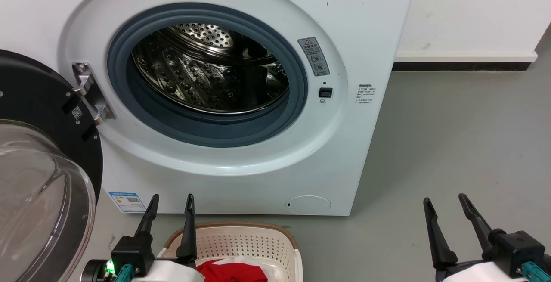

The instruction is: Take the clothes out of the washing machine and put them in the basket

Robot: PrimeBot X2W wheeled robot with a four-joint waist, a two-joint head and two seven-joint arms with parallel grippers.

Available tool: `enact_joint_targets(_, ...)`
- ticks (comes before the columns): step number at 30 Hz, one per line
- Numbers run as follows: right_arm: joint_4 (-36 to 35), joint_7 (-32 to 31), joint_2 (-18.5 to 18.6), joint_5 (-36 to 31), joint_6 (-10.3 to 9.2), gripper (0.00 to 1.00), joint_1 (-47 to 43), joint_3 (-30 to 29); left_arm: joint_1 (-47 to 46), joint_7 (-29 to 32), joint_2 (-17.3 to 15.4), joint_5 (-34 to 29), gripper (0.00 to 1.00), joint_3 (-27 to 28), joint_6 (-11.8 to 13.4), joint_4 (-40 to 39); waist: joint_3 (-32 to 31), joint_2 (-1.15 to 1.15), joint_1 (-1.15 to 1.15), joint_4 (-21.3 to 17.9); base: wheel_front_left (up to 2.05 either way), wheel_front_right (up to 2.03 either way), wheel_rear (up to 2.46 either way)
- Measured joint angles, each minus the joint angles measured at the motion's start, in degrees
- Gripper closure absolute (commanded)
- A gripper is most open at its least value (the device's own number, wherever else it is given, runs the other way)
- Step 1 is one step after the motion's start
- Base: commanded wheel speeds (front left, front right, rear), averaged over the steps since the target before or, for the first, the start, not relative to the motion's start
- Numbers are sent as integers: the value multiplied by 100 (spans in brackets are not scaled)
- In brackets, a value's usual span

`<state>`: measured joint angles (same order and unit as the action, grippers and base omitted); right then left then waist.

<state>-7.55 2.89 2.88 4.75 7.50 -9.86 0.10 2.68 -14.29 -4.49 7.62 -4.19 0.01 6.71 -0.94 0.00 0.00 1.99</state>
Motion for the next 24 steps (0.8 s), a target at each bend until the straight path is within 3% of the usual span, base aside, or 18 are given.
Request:
enact_joint_targets(8,31,18,0,33,0,0,1,1,0,2,-40,9,0,-38,8,-3,4,0,0,-16,0,0,0)
enact_joint_targets(9,35,19,0,33,0,100,1,1,0,5,-52,9,100,-47,7,-8,5,0,0,-17,0,0,0)
enact_joint_targets(14,230,7,-3,122,1,100,-44,24,87,64,-21,103,100,-46,-2,222,8,0,0,-20,0,0,0)
enact_joint_targets(24,487,-29,48,1391,1,100,54,30,43,344,-2,1229,100,110,-101,299,16,0,1,-34,0,0,0)
